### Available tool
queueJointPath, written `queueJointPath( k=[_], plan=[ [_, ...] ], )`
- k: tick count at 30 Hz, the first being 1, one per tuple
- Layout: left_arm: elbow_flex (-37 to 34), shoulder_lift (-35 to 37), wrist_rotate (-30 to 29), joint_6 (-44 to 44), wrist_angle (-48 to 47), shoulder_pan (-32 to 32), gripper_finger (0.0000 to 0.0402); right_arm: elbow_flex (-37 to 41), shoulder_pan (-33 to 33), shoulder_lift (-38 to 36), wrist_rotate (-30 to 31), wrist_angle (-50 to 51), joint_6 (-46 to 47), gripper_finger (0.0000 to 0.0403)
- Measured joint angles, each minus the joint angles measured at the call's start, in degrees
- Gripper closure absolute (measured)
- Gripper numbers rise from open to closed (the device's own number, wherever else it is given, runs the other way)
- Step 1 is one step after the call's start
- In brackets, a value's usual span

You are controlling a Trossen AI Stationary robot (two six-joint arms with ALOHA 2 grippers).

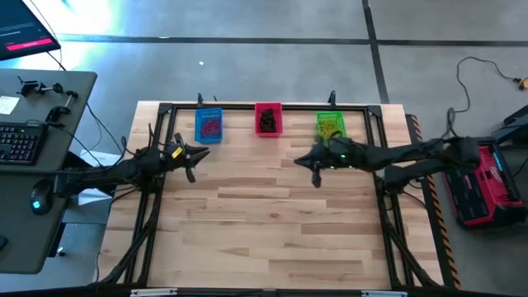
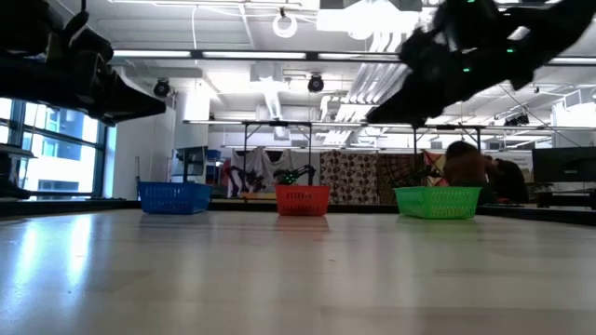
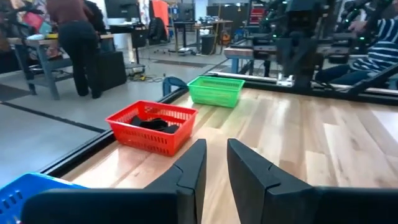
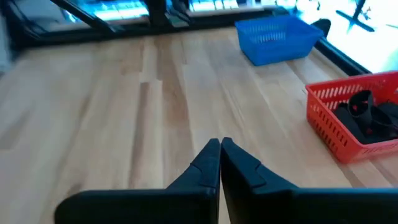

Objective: Sort rubber bands into baskets
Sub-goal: Return to Home Position

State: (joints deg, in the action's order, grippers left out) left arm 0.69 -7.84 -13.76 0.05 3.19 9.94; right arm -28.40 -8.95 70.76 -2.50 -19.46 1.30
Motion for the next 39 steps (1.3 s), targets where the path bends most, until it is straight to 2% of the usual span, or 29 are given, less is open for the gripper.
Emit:
queueJointPath(
  k=[6,19,28,39],
  plan=[
    [0.0,0.0,1.6,0.0,0.1,3.7,0.0360,8.7,0.0,-11.9,-2.5,-1.9,0.2,0.0403],
    [0.0,4.5,8.9,1.3,-1.9,15.1,0.0399,20.1,-0.3,-33.3,-3.2,-2.7,0.0,0.0403],
    [0.0,4.9,15.4,1.7,-2.3,23.7,0.0401,27.1,-5.2,-46.4,-7.0,-2.8,-0.2,0.0403],
    [0.0,4.9,20.4,1.7,-1.5,29.5,0.0401,27.8,-11.3,-58.6,-6.0,6.8,-1.8,0.0403]
  ],
)
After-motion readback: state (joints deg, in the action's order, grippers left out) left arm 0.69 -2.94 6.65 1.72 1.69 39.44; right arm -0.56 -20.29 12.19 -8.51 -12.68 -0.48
